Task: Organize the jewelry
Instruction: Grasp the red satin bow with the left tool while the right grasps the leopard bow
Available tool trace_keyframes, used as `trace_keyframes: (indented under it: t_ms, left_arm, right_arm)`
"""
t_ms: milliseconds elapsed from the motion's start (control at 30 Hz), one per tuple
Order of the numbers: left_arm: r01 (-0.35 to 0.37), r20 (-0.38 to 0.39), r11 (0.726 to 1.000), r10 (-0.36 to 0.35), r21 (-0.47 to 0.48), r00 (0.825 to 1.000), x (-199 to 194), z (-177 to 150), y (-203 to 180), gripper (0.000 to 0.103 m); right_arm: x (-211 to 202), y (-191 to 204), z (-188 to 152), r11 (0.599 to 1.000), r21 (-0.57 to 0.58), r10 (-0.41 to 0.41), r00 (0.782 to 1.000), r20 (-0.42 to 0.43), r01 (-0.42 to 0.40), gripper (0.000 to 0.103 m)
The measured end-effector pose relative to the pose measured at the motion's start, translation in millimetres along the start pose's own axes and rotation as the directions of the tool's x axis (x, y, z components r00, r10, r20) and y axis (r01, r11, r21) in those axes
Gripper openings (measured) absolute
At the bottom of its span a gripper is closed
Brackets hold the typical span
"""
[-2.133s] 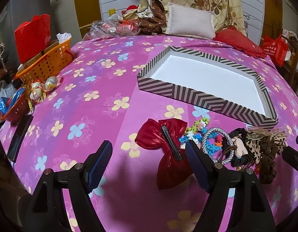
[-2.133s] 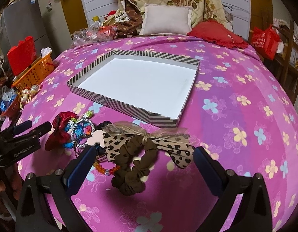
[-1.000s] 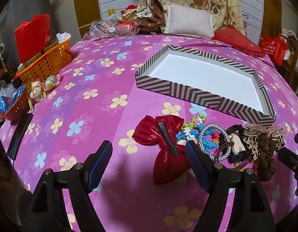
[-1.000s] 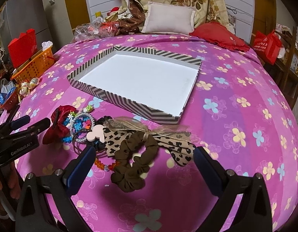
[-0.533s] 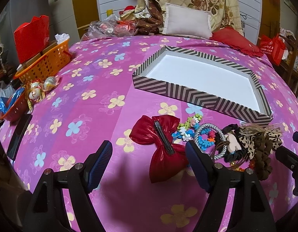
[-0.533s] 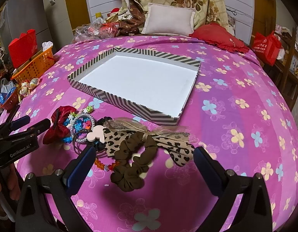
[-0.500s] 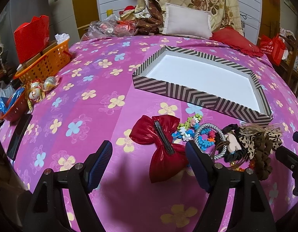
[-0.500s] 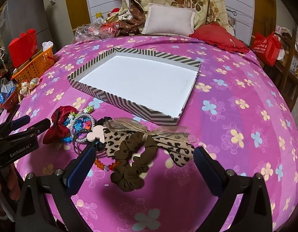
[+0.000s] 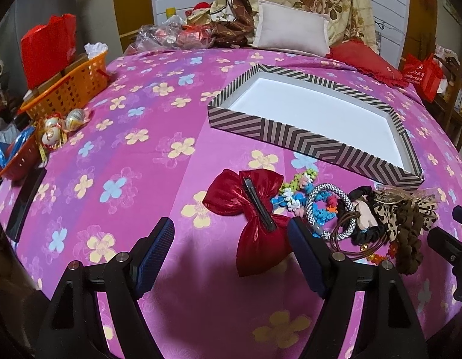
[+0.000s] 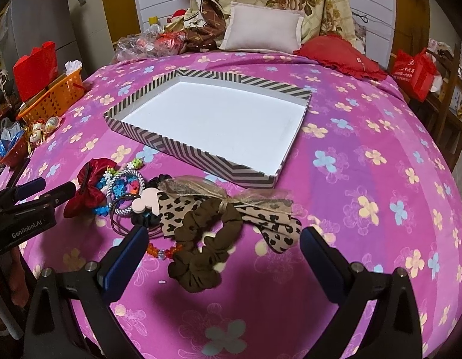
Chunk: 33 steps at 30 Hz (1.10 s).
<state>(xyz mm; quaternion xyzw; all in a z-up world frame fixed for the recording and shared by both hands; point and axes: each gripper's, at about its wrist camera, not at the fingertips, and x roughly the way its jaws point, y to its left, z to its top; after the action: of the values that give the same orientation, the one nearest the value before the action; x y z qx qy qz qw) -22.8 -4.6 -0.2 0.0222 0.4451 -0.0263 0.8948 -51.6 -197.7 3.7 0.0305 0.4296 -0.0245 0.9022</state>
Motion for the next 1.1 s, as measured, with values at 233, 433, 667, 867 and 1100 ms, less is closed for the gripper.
trace_keyframes:
  t_ms: [233, 433, 667, 867, 1100]
  left_arm:
    - [0.063, -0.044, 0.998, -0.064, -0.018, 0.997, 4.3, -6.6, 19.1, 0.057]
    - [0.095, -0.069, 0.995, -0.096, -0.016, 0.993, 11.1, -10.1, 27.0, 0.055]
    - [0.144, -0.088, 0.988, -0.149, -0.061, 0.985, 17.9, -3.2, 27.5, 0.055]
    - [0.186, -0.092, 0.977, -0.196, -0.101, 0.976, 21.4, 5.8, 25.2, 0.055]
    - [0.184, -0.125, 0.979, -0.194, -0.089, 0.973, 34.5, 6.9, 14.3, 0.055]
  right_arm:
    - [0.4, -0.9, -0.8, 1.000, 0.003, 0.001, 1.000, -0.001, -0.001, 0.102]
    - [3.0, -2.1, -2.3, 1.000, 0.006, 0.000, 1.000, -0.006, 0.000, 0.102]
    - [3.6, -2.1, -5.0, 1.000, -0.019, -0.010, 1.000, -0.006, 0.010, 0.102]
    - [5.6, -13.1, -7.3, 1.000, 0.000, 0.004, 1.000, -0.003, -0.004, 0.095]
    - [20.6, -17.8, -4.5, 1.000, 0.002, 0.011, 1.000, -0.025, -0.011, 0.077]
